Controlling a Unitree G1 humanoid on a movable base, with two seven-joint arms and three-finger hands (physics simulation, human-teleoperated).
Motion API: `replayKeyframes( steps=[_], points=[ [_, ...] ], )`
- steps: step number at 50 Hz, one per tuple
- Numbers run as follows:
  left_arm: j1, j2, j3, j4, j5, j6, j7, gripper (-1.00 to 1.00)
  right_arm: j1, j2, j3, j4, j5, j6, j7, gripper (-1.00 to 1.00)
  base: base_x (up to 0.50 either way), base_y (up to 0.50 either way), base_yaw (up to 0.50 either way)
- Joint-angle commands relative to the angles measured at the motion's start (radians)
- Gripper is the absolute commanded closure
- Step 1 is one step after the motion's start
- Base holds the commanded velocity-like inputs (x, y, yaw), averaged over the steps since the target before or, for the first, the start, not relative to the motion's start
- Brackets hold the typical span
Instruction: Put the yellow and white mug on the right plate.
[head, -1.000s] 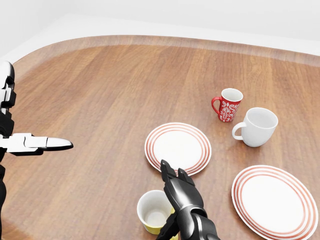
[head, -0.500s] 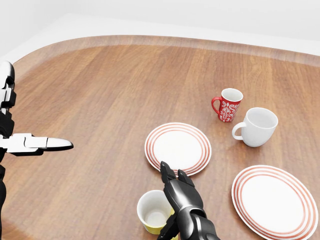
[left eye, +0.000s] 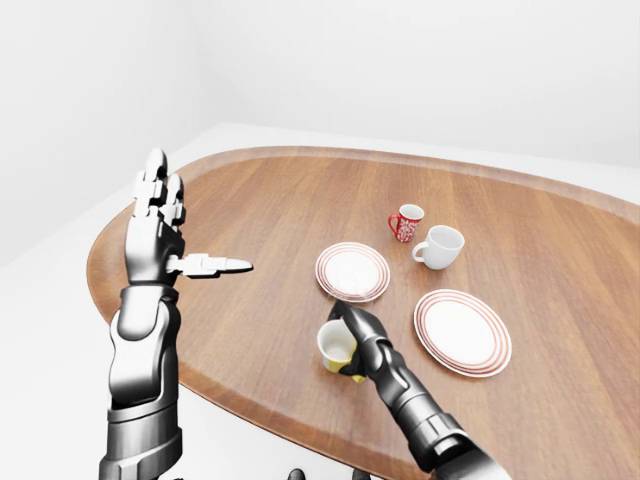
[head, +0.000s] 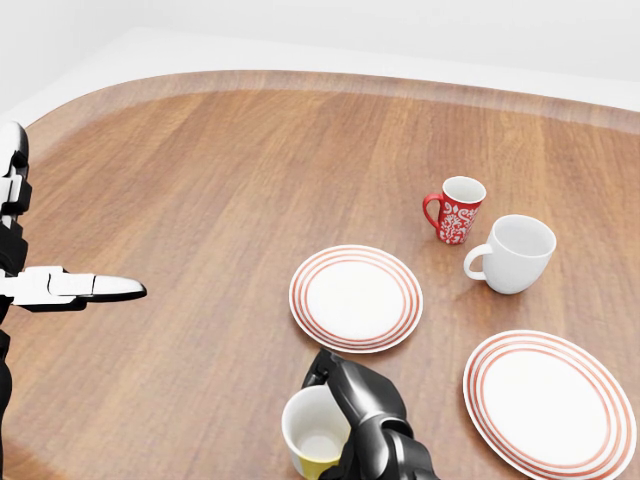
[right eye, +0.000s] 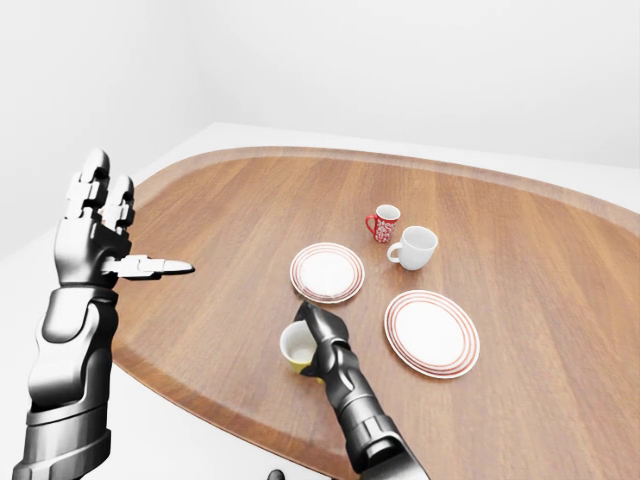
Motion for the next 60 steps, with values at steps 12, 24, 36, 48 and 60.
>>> replayKeyframes(
  steps=[12,24,36,48,60],
  points=[
    [-0.005,0.003,-0.001,0.015,0.007,0.0,0.001,-1.0,0.032,-0.014,-0.007,-0.178,-0.012,0.021,0.073,1.0,0.0,0.0,0.0],
    [-0.007,0.005,0.001,0.016,0.004,0.0,0.002,-1.0,0.038,-0.034,-0.021,-0.284,-0.005,0.021,0.146,1.0,0.0,0.0,0.0],
    [-0.006,0.005,0.001,0.008,0.009,0.0,0.002,-1.0,0.009,-0.065,-0.054,-0.32,0.024,0.021,0.18,1.0,0.0,0.0,0.0],
    [-0.005,0.004,0.001,0.012,0.008,0.0,0.001,-1.0,-0.023,-0.109,-0.094,-0.384,0.052,0.021,0.225,1.0,0.0,0.0,0.0],
    [-0.003,0.004,0.002,0.008,0.007,0.0,0.002,-1.0,-0.041,-0.151,-0.127,-0.411,0.074,0.021,0.247,1.0,0.0,0.0,0.0]
  ],
)
